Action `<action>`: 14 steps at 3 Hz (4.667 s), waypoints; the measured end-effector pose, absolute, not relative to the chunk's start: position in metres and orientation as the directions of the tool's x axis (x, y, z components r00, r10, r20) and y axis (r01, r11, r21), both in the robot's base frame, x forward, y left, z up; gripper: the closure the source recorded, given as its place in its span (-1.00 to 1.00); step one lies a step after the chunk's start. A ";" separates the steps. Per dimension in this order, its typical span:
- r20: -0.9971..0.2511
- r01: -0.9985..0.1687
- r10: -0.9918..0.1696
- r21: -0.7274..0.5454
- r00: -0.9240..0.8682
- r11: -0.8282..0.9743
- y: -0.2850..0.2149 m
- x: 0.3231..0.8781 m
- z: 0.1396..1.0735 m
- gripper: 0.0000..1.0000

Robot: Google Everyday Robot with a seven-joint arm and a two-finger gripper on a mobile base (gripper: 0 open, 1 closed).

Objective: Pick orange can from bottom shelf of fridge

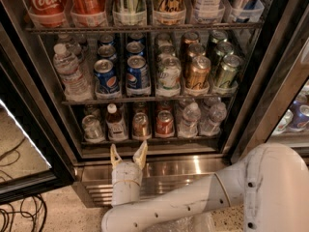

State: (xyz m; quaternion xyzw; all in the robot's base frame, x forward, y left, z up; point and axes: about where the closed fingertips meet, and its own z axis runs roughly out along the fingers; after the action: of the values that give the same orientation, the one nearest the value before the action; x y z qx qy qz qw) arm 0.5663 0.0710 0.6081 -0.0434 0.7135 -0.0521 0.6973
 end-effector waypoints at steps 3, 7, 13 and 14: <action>-0.989 0.126 -0.141 -0.136 0.032 0.983 0.024 0.597 0.619 -0.38; -0.997 0.066 -0.075 -0.074 0.003 0.995 0.027 0.610 0.617 -0.34; -0.998 0.045 -0.064 -0.064 0.006 0.997 0.034 0.617 0.617 -0.42; -0.997 0.052 -0.070 -0.070 0.010 0.996 0.028 0.630 0.616 -0.44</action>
Offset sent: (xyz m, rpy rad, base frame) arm 0.0245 -0.0931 0.0237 -0.0063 -0.1295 -0.2783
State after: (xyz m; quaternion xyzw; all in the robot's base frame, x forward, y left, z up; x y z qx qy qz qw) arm 0.6301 0.0280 0.6161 -0.0064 0.7022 -0.0431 0.7106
